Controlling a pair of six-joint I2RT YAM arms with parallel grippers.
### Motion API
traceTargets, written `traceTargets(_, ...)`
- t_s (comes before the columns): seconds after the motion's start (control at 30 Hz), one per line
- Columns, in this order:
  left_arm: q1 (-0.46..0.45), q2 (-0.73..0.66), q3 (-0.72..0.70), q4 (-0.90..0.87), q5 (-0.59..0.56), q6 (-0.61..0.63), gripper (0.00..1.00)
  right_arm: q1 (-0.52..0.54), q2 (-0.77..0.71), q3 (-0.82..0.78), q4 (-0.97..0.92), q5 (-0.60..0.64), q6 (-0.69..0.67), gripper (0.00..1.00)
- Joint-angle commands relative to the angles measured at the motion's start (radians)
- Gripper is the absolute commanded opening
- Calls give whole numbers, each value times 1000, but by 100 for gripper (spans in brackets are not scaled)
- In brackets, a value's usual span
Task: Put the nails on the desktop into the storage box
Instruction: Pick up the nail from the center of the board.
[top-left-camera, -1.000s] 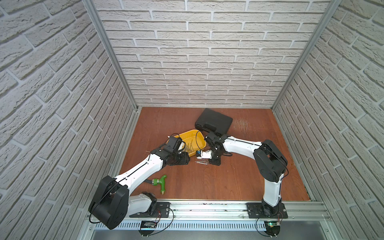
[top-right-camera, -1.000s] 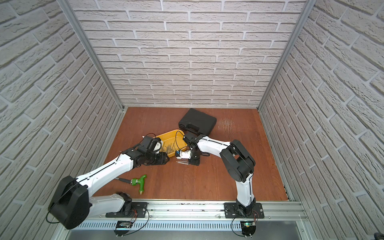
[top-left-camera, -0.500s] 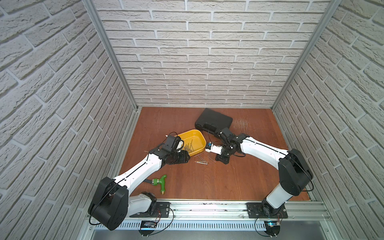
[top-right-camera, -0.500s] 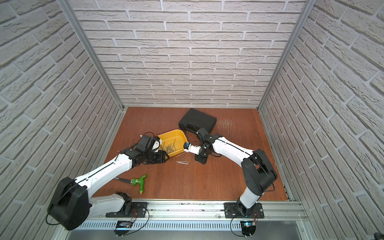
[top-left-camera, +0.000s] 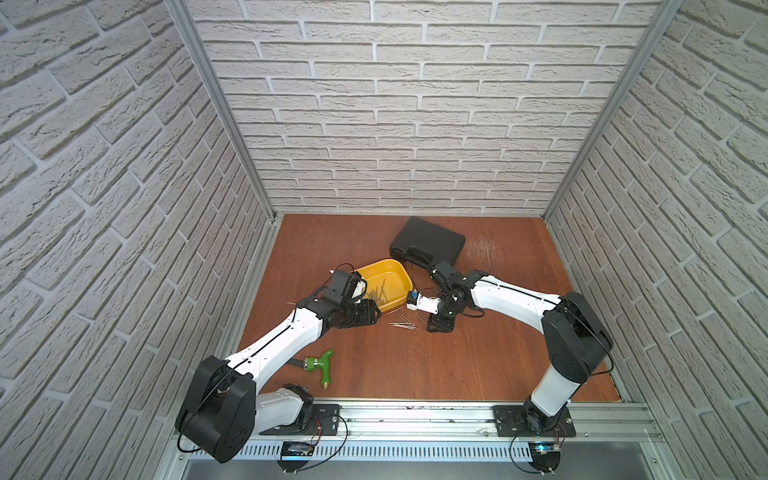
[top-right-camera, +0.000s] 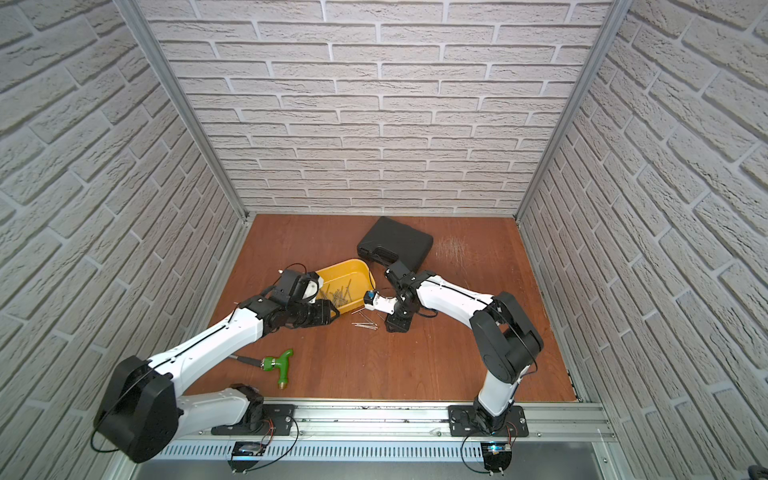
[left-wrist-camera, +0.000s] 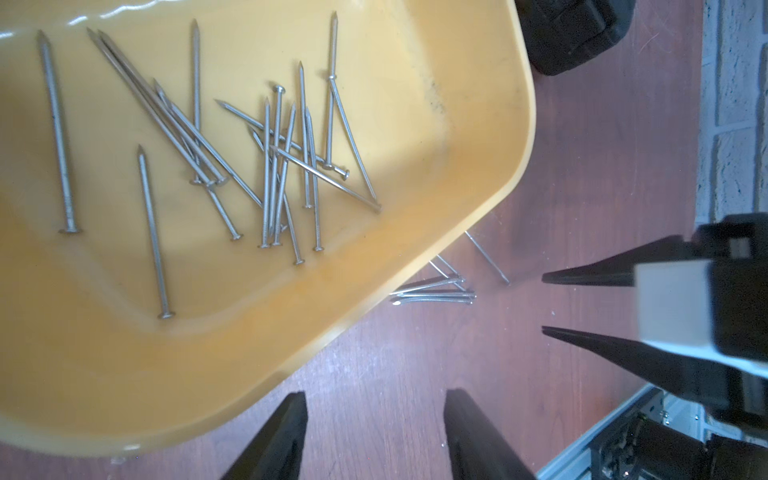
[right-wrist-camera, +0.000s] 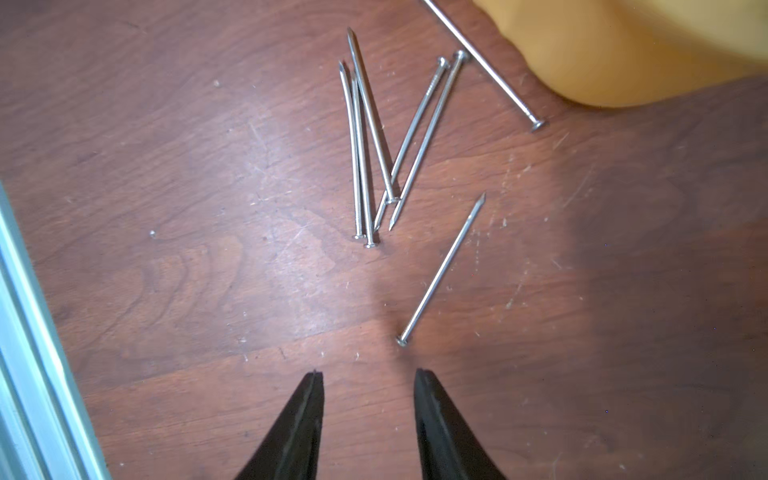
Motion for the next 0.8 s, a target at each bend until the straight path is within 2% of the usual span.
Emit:
traceTargets(0.0,11,-18,-5,28,11,-5,59,7,31,43,-6,37,-1,42)
traceTargets(0.47,34,-16,-9,9,22,7,59,40,115,66,58,185,85,44)
traceTargets(0.63,39,-24,-17,4,22,11,59,46,143,76,58,192,97,43)
traceTargets(0.7,38,-30,-20,0,21,11,59,52,154,77,56,196,101,41)
traceTargets(0.77,43,-37,-21,-3,21,12,59,60,161,78,53,199,99,33)
